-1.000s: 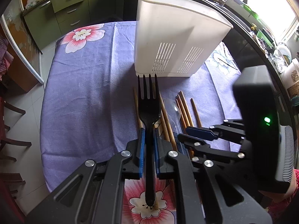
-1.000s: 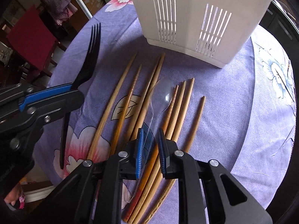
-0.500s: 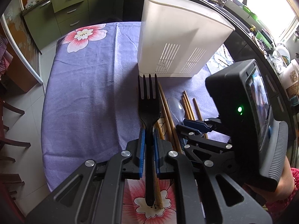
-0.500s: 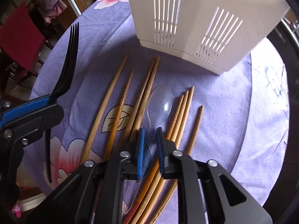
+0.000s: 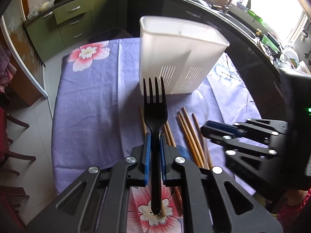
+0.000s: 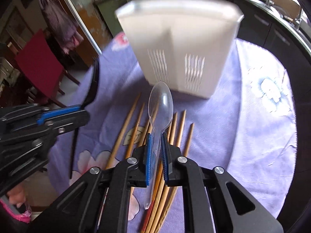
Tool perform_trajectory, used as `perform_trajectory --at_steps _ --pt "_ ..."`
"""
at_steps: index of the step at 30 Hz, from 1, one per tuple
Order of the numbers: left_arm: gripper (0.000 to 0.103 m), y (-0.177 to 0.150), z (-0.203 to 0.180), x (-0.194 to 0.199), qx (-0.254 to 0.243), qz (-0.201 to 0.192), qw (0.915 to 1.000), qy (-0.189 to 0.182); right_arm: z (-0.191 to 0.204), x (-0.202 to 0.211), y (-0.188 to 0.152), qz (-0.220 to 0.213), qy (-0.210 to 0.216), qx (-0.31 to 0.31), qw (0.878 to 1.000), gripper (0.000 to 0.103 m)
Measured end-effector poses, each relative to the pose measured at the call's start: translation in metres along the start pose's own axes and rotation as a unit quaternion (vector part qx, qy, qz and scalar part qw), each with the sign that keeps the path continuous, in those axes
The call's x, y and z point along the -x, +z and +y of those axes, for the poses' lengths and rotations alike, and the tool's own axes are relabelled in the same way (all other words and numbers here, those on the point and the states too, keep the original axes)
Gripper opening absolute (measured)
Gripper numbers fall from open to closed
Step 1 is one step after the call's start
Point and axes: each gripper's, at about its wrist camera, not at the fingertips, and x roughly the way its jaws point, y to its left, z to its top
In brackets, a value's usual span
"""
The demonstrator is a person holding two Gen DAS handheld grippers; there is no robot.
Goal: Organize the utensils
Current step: 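Lower the right gripper onto the clear plastic spoon and close on it, then lift the fork with the left gripper while the right gripper lifts the spoon above the holder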
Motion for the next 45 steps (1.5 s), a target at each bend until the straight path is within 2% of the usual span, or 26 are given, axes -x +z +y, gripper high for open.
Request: perform_trajectory --at_steps 9,13,20,25,29,34,39,45 --pt "0.009 0.021 -0.013 0.036 -0.011 -0.035 0.9993 -0.001 -0.015 0.078 0.004 -0.081 0.029 -0.006 0.996 0.009" --pt "0.009 0.042 -0.018 0.062 -0.011 -0.066 0.9977 -0.006 -0.024 0.108 0.02 -0.115 0.038 -0.014 0.993 0.009" --pt "0.009 0.088 -0.025 0.091 -0.016 -0.131 0.9912 -0.009 -0.034 0.161 0.076 -0.197 0.06 -0.025 0.978 0.009" --pt "0.009 0.125 -0.028 0.096 -0.013 -0.196 0.9803 -0.021 -0.041 0.18 0.123 -0.258 0.045 -0.033 0.964 0.009" --pt "0.009 0.148 -0.03 0.083 -0.019 -0.269 0.963 -0.004 -0.055 0.185 0.143 -0.291 0.029 -0.043 0.955 0.009" --pt "0.009 0.162 -0.032 0.055 -0.025 -0.311 0.9497 0.02 -0.071 0.173 0.163 -0.303 0.016 -0.052 0.951 0.009" --pt "0.009 0.158 -0.024 0.025 -0.014 -0.301 0.9534 0.009 -0.078 0.15 0.169 -0.303 0.004 -0.048 0.952 0.009" --pt "0.009 0.146 -0.02 0.006 -0.019 -0.293 0.9558 0.014 -0.072 0.12 0.169 -0.298 -0.008 -0.038 0.954 0.009"
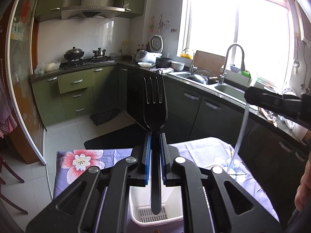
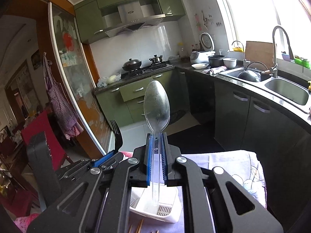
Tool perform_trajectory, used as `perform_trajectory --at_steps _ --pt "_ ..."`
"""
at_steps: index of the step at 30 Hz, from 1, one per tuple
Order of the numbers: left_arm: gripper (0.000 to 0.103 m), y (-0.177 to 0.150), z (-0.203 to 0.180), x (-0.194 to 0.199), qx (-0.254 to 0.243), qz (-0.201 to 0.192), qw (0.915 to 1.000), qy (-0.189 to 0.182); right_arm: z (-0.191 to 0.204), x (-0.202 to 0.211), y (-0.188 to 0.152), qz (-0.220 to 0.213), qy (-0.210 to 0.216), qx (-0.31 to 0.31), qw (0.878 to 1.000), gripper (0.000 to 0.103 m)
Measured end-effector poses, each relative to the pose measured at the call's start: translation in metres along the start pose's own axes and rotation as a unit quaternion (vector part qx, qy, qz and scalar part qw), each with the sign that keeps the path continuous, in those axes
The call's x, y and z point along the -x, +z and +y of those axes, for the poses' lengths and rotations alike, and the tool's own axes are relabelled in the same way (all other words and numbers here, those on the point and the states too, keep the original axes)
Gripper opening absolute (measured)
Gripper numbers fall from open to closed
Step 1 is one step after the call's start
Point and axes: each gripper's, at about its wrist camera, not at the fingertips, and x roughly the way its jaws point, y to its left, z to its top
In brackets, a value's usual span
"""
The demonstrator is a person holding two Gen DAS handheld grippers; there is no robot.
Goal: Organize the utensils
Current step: 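Lift the fork with the left gripper while the right gripper lifts the spoon above the holder, then open the left gripper to drop the fork in the holder while the right drops the spoon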
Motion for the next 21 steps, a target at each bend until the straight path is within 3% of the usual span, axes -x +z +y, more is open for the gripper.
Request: perform_trajectory --at_steps 8,21 --pt "0.012 -0.017 -0.004 0.01 -0.017 0.016 0.9997 -0.012 0.001 -0.017 -0.03 0.01 -0.006 0.006 1.0 0.009" --pt "0.018 -0.025 0.0 0.061 -0.01 0.004 0.9997 -0.021 0.016 -0.029 -0.083 0.023 -0.017 0.04 0.999 0.01"
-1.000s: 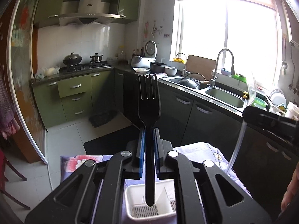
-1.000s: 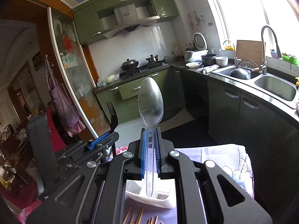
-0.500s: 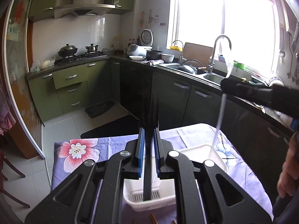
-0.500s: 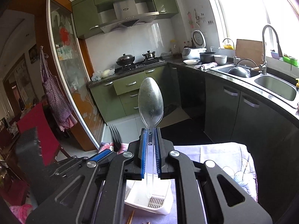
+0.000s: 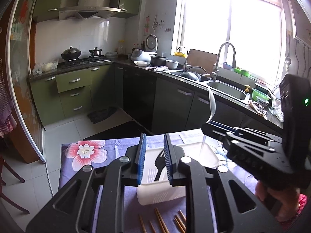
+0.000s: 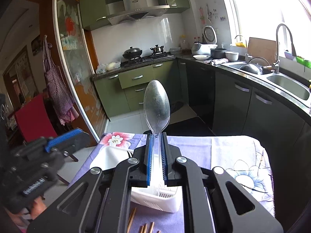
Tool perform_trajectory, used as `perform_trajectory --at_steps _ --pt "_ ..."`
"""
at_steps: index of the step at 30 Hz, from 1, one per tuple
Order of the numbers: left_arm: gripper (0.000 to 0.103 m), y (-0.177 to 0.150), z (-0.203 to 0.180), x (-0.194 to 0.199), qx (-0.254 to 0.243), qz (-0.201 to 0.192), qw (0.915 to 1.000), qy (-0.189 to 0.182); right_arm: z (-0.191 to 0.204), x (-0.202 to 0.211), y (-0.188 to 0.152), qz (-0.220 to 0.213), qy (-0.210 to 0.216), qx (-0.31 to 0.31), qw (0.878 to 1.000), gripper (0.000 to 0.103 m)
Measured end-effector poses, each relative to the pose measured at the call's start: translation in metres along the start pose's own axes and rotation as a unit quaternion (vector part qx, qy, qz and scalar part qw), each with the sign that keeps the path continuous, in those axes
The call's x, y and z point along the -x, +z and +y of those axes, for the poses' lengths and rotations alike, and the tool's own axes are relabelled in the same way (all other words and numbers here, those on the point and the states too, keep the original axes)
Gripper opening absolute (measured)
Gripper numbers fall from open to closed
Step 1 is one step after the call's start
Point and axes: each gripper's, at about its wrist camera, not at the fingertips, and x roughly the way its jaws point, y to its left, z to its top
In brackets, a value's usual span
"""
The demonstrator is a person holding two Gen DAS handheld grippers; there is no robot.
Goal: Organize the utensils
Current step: 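Open the left gripper to drop the fork in the holder while the right drops the spoon, then lower the left gripper onto a wooden chopstick and close on it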
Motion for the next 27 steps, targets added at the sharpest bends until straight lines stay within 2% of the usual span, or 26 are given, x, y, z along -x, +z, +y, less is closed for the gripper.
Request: perform_trajectory --at_steps 10,12,14,17,21,24,27 --pt "0.022 -0.015 0.0 0.023 -0.008 0.014 0.9998 0.014 0.013 0.023 -0.012 -0.006 -0.003 0.017 1.0 0.012" --pt "0.023 -0.022 0.002 0.025 -0.005 0.032 0.9993 0.018 0.011 0.035 -0.013 -0.012 0.0 0.018 1.0 0.019" --pt "0.024 -0.031 0.004 0.024 0.001 0.06 0.9981 0.017 0.013 0.045 -0.018 -0.006 -0.006 0.025 1.0 0.019" --pt "0.025 -0.053 0.005 0.015 0.001 0.124 0.9919 0.027 0.009 0.053 -0.029 0.016 -0.017 0.028 0.999 0.019" --pt "0.025 -0.092 0.009 -0.005 0.02 0.22 0.9753 0.017 -0.004 0.056 -0.058 0.062 -0.025 0.024 0.997 0.019" --pt "0.025 -0.114 0.012 -0.015 0.026 0.259 0.9652 0.023 -0.015 0.051 -0.081 0.094 -0.033 0.021 0.995 0.019" --pt "0.025 -0.129 0.015 -0.025 0.028 0.281 0.9585 0.036 -0.024 0.043 -0.1 0.122 -0.035 0.018 0.992 0.019"
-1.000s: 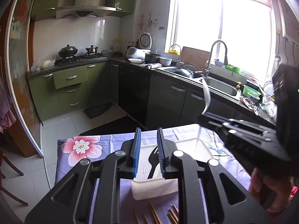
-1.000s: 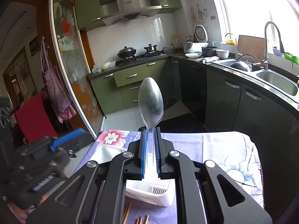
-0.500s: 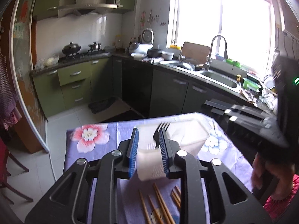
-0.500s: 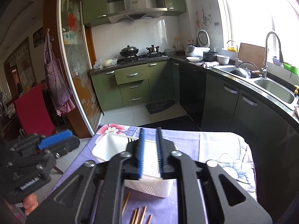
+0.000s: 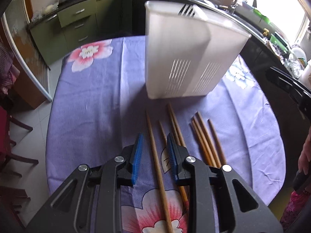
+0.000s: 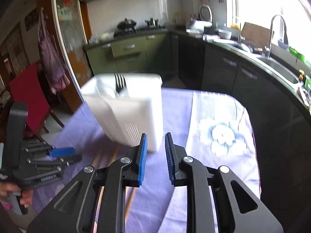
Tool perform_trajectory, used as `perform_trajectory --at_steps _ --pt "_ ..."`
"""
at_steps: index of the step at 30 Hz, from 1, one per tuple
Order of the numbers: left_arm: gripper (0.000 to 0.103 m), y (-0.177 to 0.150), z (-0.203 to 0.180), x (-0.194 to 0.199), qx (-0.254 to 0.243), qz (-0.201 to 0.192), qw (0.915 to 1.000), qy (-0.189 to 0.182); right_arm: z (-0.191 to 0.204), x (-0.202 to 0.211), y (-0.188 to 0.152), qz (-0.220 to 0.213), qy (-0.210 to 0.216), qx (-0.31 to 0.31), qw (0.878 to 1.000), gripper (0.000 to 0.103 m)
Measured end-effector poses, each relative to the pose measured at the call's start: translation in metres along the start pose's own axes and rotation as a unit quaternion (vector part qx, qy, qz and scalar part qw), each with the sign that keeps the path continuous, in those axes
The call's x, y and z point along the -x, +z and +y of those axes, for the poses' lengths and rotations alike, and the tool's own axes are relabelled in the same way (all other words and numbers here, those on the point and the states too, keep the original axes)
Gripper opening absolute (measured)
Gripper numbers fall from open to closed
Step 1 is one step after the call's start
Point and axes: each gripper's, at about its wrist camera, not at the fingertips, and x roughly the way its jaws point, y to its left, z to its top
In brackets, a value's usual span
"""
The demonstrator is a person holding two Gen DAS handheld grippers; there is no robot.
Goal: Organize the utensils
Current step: 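Lower the left gripper onto a wooden chopstick and close on it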
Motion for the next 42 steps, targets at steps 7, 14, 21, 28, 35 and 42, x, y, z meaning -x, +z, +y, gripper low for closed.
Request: perform_trajectory --at_steps 7,14,21,28,35,42 --pt "0.025 -0.003 0.001 -0.028 0.011 0.039 0.999 0.019 -0.003 -0.019 -0.022 0.037 0.004 0.001 0.999 0.019" --pt "0.025 -0.005 0.004 -0.046 0.024 0.064 0.9975 0.018 -0.003 -0.029 -0.022 0.051 0.008 0.005 0.999 0.025" --pt "0.013 -0.005 0.0 -0.055 0.015 0.07 0.9971 0.026 0.001 -0.034 -0.023 0.061 0.01 0.012 0.998 0.025" --pt "0.006 -0.003 0.007 -0.053 0.017 0.069 0.9972 0.02 0.009 -0.056 -0.032 0.115 0.052 0.002 0.992 0.025" --pt "0.006 0.0 0.018 -0.035 0.015 0.041 0.9986 0.029 0.023 -0.088 -0.047 0.176 0.064 0.004 0.982 0.025" --pt "0.006 0.0 0.018 -0.032 0.009 0.038 0.999 0.021 0.035 -0.102 -0.056 0.195 0.039 0.021 0.98 0.022"
